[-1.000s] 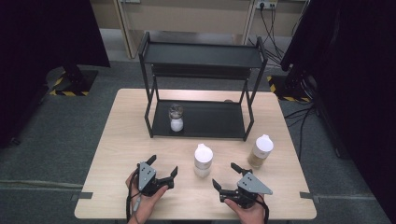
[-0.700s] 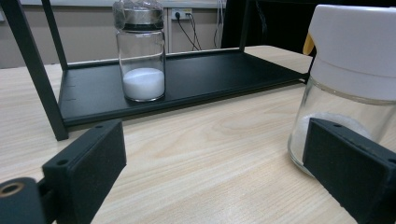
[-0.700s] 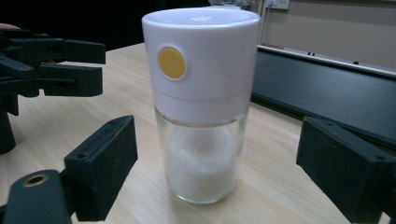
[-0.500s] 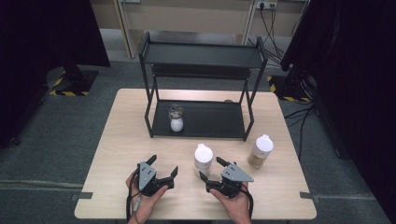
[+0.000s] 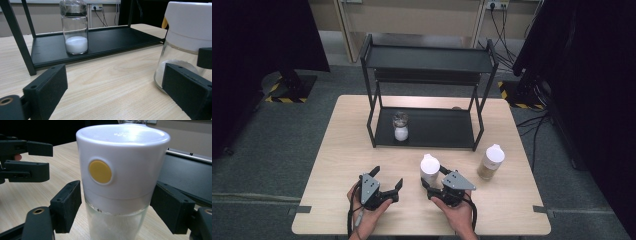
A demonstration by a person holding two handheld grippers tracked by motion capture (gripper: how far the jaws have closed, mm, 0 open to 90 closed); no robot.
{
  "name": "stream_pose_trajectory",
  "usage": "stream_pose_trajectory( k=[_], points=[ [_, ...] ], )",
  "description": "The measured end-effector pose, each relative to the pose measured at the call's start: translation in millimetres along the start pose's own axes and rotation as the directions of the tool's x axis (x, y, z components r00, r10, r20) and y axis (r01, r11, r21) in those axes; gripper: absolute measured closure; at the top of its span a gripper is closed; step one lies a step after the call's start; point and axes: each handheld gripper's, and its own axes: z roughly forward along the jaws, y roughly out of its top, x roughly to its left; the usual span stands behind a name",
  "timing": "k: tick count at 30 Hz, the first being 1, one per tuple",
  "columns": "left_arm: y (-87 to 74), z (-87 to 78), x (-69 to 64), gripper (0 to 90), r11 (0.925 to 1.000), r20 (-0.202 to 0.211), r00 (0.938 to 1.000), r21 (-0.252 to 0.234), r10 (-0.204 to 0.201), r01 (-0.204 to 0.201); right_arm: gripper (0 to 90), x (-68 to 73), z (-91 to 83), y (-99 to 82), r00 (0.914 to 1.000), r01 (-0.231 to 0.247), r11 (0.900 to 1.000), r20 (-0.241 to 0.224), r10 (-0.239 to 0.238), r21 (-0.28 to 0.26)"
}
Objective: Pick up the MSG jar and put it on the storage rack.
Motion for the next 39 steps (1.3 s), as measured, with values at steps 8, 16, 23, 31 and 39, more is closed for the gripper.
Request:
stream_pose_trajectory(
  k=[8,16,23,31,39],
  points=[
    [-0.1,-0.1,0.1,5.8,1.0000,-0.001,1.0000,0.000,-0.002,0.002,30.1,0.9,4.0,-3.1,0.9999,0.005,1.0000,0.013,-0.005,-0.001],
    [-0.1,-0.2,-0.3,5.9,1.0000,0.000,1.0000,-0.002,0.002,-0.002,30.5,1.6,4.2,-4.5,0.9998,-0.004,0.9999,0.018,0.004,-0.015],
    [-0.2,-0.7,0.1,5.9,1.0000,0.000,1.0000,-0.004,0.000,0.000,30.5,2.3,1.2,-5.1,0.9995,-0.013,0.9995,0.029,0.014,-0.030],
    [-0.2,-0.8,0.2,6.0,1.0000,0.001,1.0000,-0.005,0.001,-0.001,30.5,-1.3,-3.7,5.6,0.9984,-0.017,0.9978,0.053,0.021,-0.064],
    [-0.3,-0.9,0.1,6.0,1.0000,0.000,1.0000,-0.006,0.002,-0.002,30.5,-12.2,-1.7,23.9,0.9959,-0.026,0.9944,0.084,0.034,-0.103]
  ],
)
